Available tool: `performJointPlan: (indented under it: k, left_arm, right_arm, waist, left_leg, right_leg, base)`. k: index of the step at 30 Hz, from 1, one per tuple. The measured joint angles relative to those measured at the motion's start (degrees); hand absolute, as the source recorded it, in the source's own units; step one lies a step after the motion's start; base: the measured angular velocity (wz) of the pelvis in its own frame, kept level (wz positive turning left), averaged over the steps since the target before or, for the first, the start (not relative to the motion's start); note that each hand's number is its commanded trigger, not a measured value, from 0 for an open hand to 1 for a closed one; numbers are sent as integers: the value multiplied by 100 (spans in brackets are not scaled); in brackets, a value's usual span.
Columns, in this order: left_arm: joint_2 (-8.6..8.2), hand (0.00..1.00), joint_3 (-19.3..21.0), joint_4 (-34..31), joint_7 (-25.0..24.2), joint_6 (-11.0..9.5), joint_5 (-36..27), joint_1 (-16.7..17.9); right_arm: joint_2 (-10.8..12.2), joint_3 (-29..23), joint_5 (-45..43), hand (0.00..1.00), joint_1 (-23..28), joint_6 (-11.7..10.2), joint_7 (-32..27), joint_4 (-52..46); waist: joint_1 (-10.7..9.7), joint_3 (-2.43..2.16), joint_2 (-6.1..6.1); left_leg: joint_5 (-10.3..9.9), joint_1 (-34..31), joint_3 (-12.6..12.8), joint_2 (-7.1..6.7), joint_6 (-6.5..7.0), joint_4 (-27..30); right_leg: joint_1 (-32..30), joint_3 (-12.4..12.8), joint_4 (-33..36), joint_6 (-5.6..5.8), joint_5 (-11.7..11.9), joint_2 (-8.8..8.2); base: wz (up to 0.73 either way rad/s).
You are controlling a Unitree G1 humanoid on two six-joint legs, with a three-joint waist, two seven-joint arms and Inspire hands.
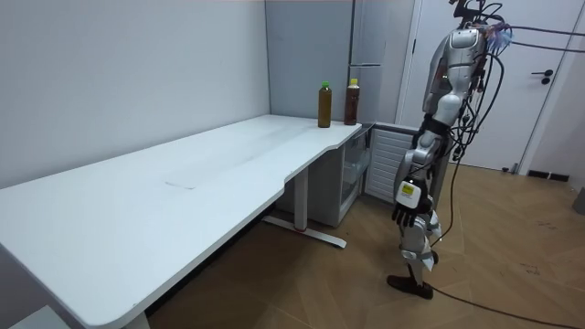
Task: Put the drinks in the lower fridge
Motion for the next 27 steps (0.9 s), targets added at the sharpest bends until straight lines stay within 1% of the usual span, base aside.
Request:
performJointPlan:
  k: [3, 9, 11, 15, 18, 20, 21, 22, 24, 26, 27]
  left_arm:
    - [-4, 0, 9, 13, 97, -1, -158, 10]
    - [-28, 0, 330, 34, 376, -2, -761, 156]
    - [-36, 0, 411, 25, 516, -14, -855, 168]
    - [-37, 0, 466, 9, 861, -69, -1140, 176]
    - [-41, 0, 685, 7, 1223, -195, -1472, 177]
    - [-47, 0, 900, -5, 1448, -285, -1712, 177]
    - [-48, 0, 1042, -23, 1609, -362, -1939, 176]
    - [-48, 0, 1144, -74, 1766, -434, -2150, 176]
    - [-48, 0, 1299, -342, 2033, -485, -2364, 186]
    - [-70, 0, 1451, -663, 2471, -770, -2406, 228]
    - [-96, 0, 1501, -802, 2579, -825, -2398, 257]
  right_arm:
    - [2, 2, 0, 0, -2, 0, -7, -2]
    - [37, -15, -7, 0, 4, 1, -20, 17]
    - [36, -59, -18, 0, 4, -2, -78, 18]
    - [35, -87, -7, 0, -1, -16, -199, 10]
    - [25, -90, 15, 0, 0, -63, -247, 18]
    - [15, -95, 32, 0, 17, -126, -266, 26]
    - [8, -97, 46, 0, 31, -153, -284, 38]
    - [-1, -95, 47, 0, 29, -186, -307, 41]
    - [-7, -92, 55, 0, 29, -219, -313, 70]
    - [-35, -101, 17, 0, 29, -293, -321, 78]
    - [-43, -107, -10, 0, 30, -317, -329, 78]
  waist:
    - [3, 0, -7]
    - [-7, -5, -34]
    - [-24, -4, -35]
    - [11, -1, -8]
    - [15, -2, 8]
    - [14, -9, 32]
    - [16, -8, 30]
    - [18, -21, 55]
    - [29, -20, 67]
    - [54, -10, 58]
    - [56, -10, 62]
  left_leg:
    - [0, -7, -10, -6, 0, 2]
    - [0, -44, -66, -20, 0, 45]
    - [-1, -101, -143, -38, 1, 102]
    - [-1, -103, -183, -44, 2, 145]
    - [-2, -97, -233, -57, 3, 162]
    - [-2, -100, -282, -76, 3, 173]
    - [-2, -88, -308, -87, 4, 174]
    - [-2, -83, -317, -92, 4, 168]
    - [0, -80, -350, -98, 5, 136]
    - [0, -44, -391, -102, 5, 131]
    - [0, -44, -394, -102, 5, 132]
  right_leg:
    - [-1, -30, -2, 0, -4, -10]
    - [14, -79, -1, 1, -23, -22]
    - [20, -136, -4, 6, -29, -31]
    - [57, -173, -8, 8, -31, -36]
    - [111, -240, -32, 8, -31, -48]
    - [161, -290, -78, 10, -30, -56]
    - [195, -324, -79, 10, -30, -65]
    - [205, -336, -80, 11, -31, -68]
    - [229, -385, -83, 12, -30, -71]
    - [282, -431, -90, 15, -32, -71]
    - [284, -437, -92, 17, -34, -71]
  base:
    - [1]
    - [5]
    - [15]
    - [8]
    - [10]
    - [12]
    - [13]
    - [13]
    - [11]
    - [9]
    - [4]
